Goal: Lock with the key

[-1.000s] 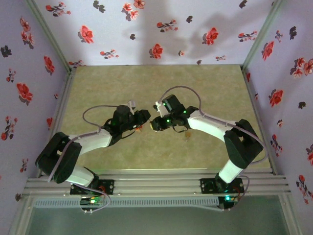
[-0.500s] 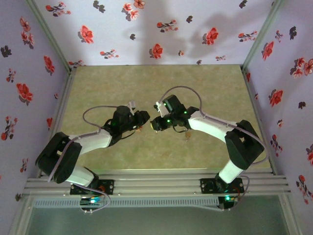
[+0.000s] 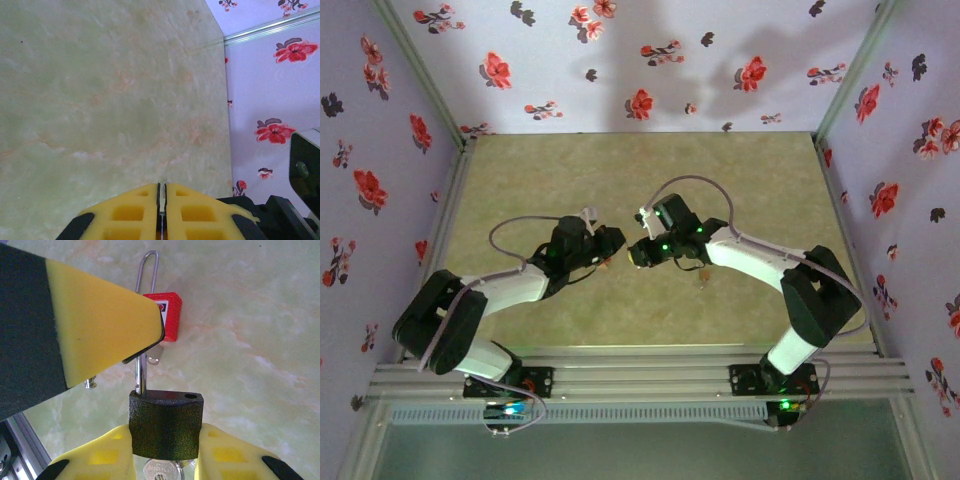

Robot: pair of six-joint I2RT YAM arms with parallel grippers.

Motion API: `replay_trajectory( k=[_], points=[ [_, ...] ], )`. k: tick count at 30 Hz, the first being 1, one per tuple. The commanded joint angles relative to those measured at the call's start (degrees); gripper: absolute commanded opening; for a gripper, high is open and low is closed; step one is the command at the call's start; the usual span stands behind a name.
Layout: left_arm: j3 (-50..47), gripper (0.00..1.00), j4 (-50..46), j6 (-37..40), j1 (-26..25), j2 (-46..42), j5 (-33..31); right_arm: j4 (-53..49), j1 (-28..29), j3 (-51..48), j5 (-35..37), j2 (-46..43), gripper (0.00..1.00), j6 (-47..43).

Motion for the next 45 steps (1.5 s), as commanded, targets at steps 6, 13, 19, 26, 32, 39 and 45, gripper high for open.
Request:
replay_trajectory(
  k=[6, 13, 19, 26, 32, 39, 45],
  points=[
    [0.99, 0.00, -1.85, 0.81, -0.43, -0.03, 0.70, 1.27, 0.40, -0.55, 0.21, -1.42, 0.18, 0.25],
    [1.64, 0.00, -5.29, 0.86, -0.43, -1.17, -1.12, 1.48, 0.49, -0.55, -0.43, -1.30, 0.26, 0.42],
    [1.97, 0.00, -7.14, 0.82, -0.43, -1.55, -1.97, 1.80, 0.56, -0.83, -0.78, -1.27, 0.35, 0.58],
    [2.81, 0.00, -8.85, 0.80, -0.43, -1.43, -2.14, 2.07, 0.62, -0.94, -0.93, -1.31, 0.42, 0.69],
    [3.21, 0.00, -9.61, 0.64, -0.52, -1.46, -2.32, 2.41, 1.10, -1.24, -1.24, -1.32, 0.46, 0.69],
    [3.66, 0.00, -9.83, 0.29, -0.54, -1.51, -2.31, 2.94, 1.98, -1.11, -2.05, -0.55, 0.47, 0.51],
    [3.90, 0.00, -9.83, -0.45, -0.60, -1.52, -2.07, 2.59, 2.57, -0.47, -1.78, 0.92, 0.43, 0.41]
  ],
)
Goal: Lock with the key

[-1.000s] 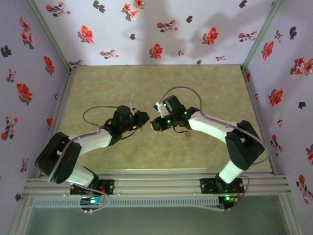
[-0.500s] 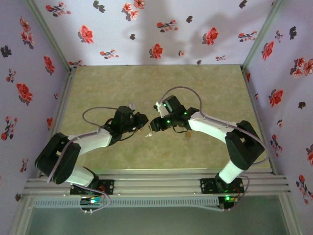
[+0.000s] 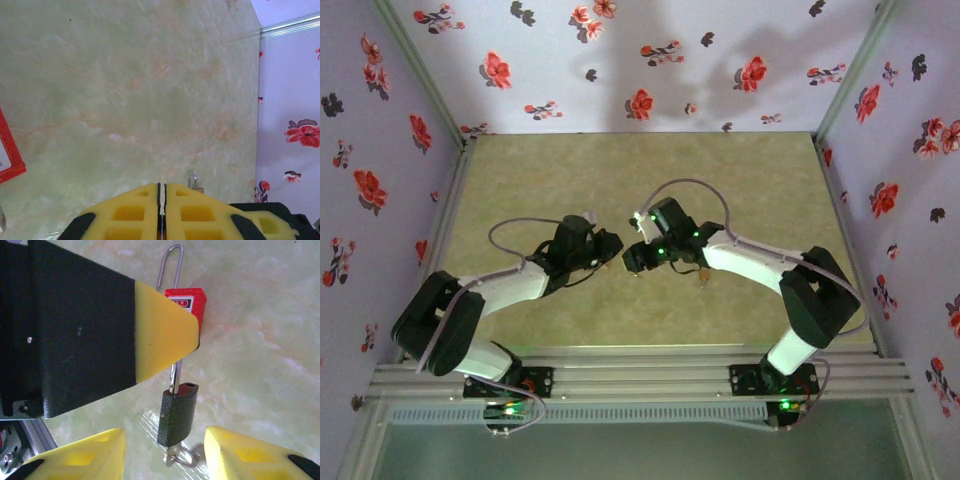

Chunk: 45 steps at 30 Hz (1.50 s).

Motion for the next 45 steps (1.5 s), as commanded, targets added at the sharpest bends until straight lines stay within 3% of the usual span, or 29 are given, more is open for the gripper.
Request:
replay_trajectory(
  k=[1, 19, 25, 32, 45],
  points=[
    [1.82, 0.00, 0.35, -0.53, -0.43, -1.09, -0.50, 0.89, 0.64, 0.34, -0.62, 1.08, 0.42, 0.29],
    [1.78, 0.00, -0.17, -1.85, -1.13, -4.09, -0.26, 0.43, 1.18, 1.26, 0.78, 3.33, 0.21, 0.21],
    [1.42, 0.00, -0.17, -1.70, -1.32, -4.32, 0.05, 0.80, 1.21, 0.85, 0.49, 2.63, 0.18, -0.06],
    [0.50, 0.00, 0.14, -0.22, -1.35, -5.54, 0.38, 0.75, 1.21, 0.23, -0.04, 1.27, 0.00, -0.92],
    [-4.75, 0.00, 2.92, 4.56, -0.65, -10.76, 2.30, 5.09, 1.19, -2.84, -9.97, -2.88, 0.00, -1.56]
  ],
)
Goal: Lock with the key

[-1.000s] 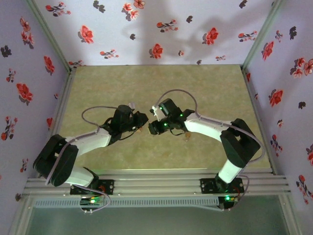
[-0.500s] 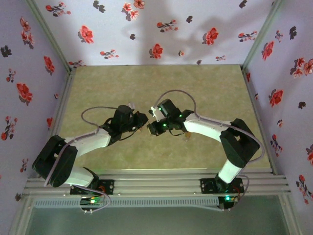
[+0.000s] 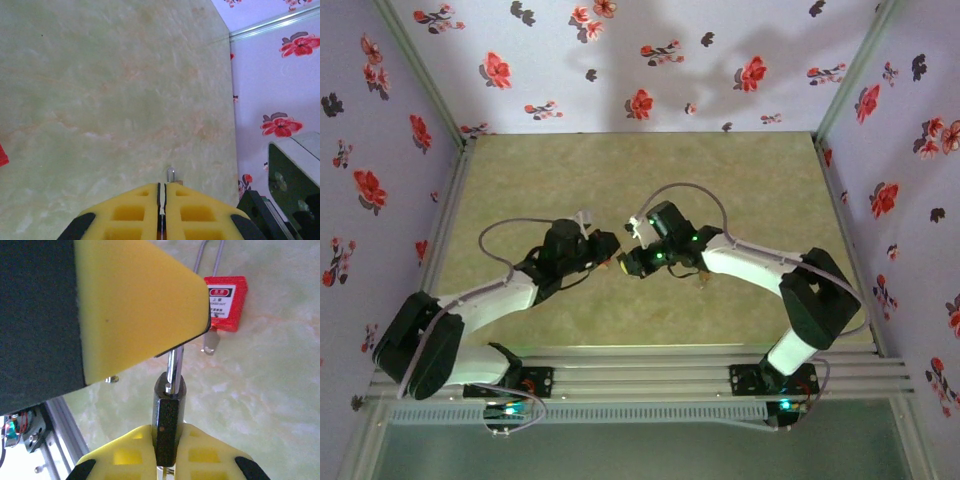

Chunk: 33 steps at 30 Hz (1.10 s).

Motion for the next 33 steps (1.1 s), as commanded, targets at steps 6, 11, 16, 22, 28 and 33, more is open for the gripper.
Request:
replay_trajectory(
  k=[6, 11, 16, 22, 28, 33],
  points=[
    [-3.34, 0.14, 0.68, 4.65, 1.98, -6.83, 2.64, 5.50, 0.14, -3.03, -8.42, -4.55, 0.00, -1.29],
    [-3.39, 0.30, -2.04, 6.34, 3.08, -9.53, 3.23, 6.08, 0.23, -3.29, -10.14, -4.69, 0.00, -1.39],
    [-3.11, 0.39, -5.35, 8.04, 4.07, -11.70, 3.50, 6.16, 0.30, -3.36, -11.25, -4.85, 0.00, -1.47],
    [-3.57, 0.42, -8.99, 8.42, 5.06, -15.16, 5.39, 6.26, 0.31, -3.58, -10.23, -5.35, 0.00, -1.28],
    [-4.61, 0.51, -14.81, 8.95, 5.06, -20.60, 7.44, 5.44, 0.28, -2.87, -7.83, -4.45, 0.00, -0.54],
    [-6.49, 0.51, -17.14, 9.27, 5.06, -23.78, 7.81, 5.83, 0.27, -2.88, -8.20, -4.47, 0.00, -0.08]
  ],
)
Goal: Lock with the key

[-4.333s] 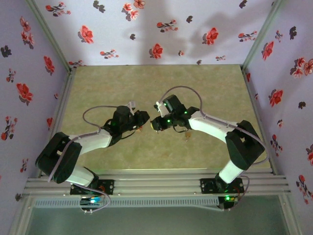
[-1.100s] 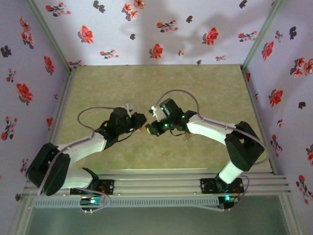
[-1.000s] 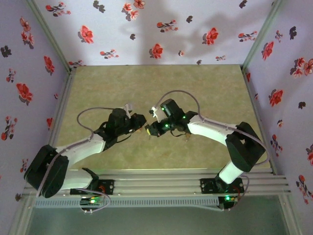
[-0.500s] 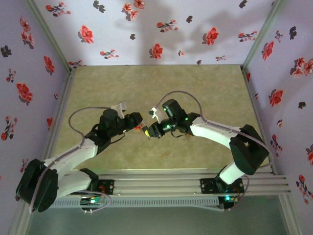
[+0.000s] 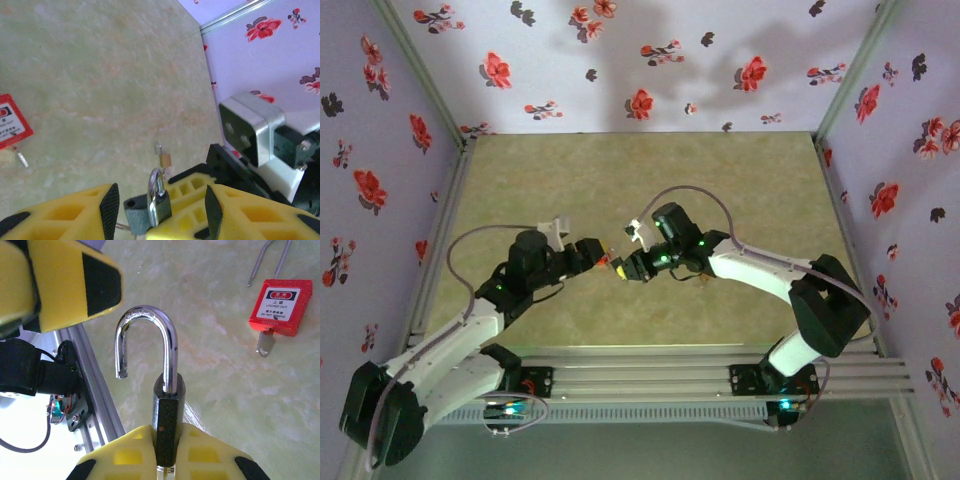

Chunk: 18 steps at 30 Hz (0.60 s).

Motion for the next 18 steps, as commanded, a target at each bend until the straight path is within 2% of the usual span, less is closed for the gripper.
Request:
replay_trajectory(
  k=[1, 18],
  points=[
    [-1.96, 0.50, -3.32, 1.77, 0.34, -1.69, 1.47, 1.72, 0.21, 0.11, -0.01, -1.27, 0.00, 0.29],
    [-2.06, 0.43, -1.09, 1.50, 0.38, 0.40, 2.59, 3.25, 0.22, -0.21, -4.07, -1.36, 0.00, 1.08]
  ],
)
